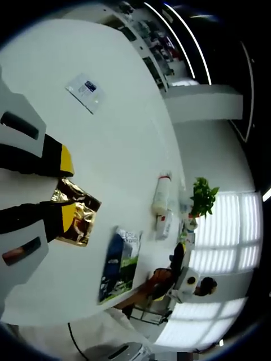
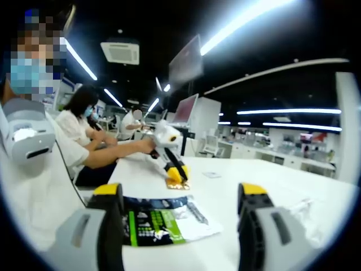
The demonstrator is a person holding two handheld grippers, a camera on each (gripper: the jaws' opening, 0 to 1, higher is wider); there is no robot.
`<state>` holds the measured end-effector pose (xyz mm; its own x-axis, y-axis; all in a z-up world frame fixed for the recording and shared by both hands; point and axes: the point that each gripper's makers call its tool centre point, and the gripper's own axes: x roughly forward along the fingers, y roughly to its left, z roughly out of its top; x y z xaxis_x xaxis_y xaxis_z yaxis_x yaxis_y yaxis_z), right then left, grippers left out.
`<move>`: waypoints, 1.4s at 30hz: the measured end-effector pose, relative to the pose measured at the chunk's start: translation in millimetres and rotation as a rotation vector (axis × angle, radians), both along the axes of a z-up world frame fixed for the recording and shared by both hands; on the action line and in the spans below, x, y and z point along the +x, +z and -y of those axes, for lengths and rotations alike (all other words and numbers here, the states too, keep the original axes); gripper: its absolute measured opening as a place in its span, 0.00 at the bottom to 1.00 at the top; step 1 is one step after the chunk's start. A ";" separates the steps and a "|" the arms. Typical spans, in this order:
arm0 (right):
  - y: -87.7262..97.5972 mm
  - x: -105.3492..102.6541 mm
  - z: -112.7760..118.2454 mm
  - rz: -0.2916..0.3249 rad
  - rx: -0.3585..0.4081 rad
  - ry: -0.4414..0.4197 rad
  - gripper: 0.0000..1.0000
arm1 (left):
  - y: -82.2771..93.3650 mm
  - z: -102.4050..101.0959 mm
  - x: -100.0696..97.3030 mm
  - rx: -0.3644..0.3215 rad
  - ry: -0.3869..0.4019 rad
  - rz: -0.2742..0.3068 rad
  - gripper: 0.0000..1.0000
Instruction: Arrange the skincare products in the storage area until every visible bottle or jar stands upright without overlapping.
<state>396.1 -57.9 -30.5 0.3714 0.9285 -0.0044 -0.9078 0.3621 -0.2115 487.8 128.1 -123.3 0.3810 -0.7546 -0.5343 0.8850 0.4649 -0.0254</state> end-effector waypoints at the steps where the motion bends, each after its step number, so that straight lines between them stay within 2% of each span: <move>1: 0.0 0.1 0.0 0.001 0.000 0.000 0.84 | 0.8 0.7 -2.6 0.003 0.000 0.002 0.17; 6: 0.7 0.3 0.7 0.002 0.002 -0.001 0.84 | 2.6 3.7 -12.2 0.031 0.027 0.021 0.17; 9: 1.0 1.2 1.2 0.002 0.003 -0.005 0.84 | 3.2 8.1 -22.1 0.044 0.016 0.041 0.16; 14: 1.3 2.8 2.3 -0.002 0.007 -0.014 0.85 | 2.4 14.2 -32.8 0.048 0.018 0.032 0.15; 23: 0.7 2.0 1.4 -0.002 0.004 -0.011 0.85 | 3.1 18.9 -47.6 0.123 0.001 0.103 0.13; 28: 0.5 1.6 1.2 -0.003 0.004 -0.011 0.85 | 2.8 24.1 -54.7 0.118 -0.016 0.100 0.13; 36: -0.1 0.2 -0.2 -0.004 0.002 -0.008 0.85 | 2.3 23.3 -65.8 0.103 -0.044 0.151 0.12; 42: 0.0 0.5 -0.3 -0.004 0.002 -0.010 0.85 | 2.4 24.4 -74.5 0.099 -0.060 0.156 0.11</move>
<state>396.5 -57.6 -30.5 0.3802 0.9249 -0.0041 -0.9052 0.3712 -0.2069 413.3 103.8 -120.9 0.4209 -0.7250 -0.5452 0.9009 0.4042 0.1580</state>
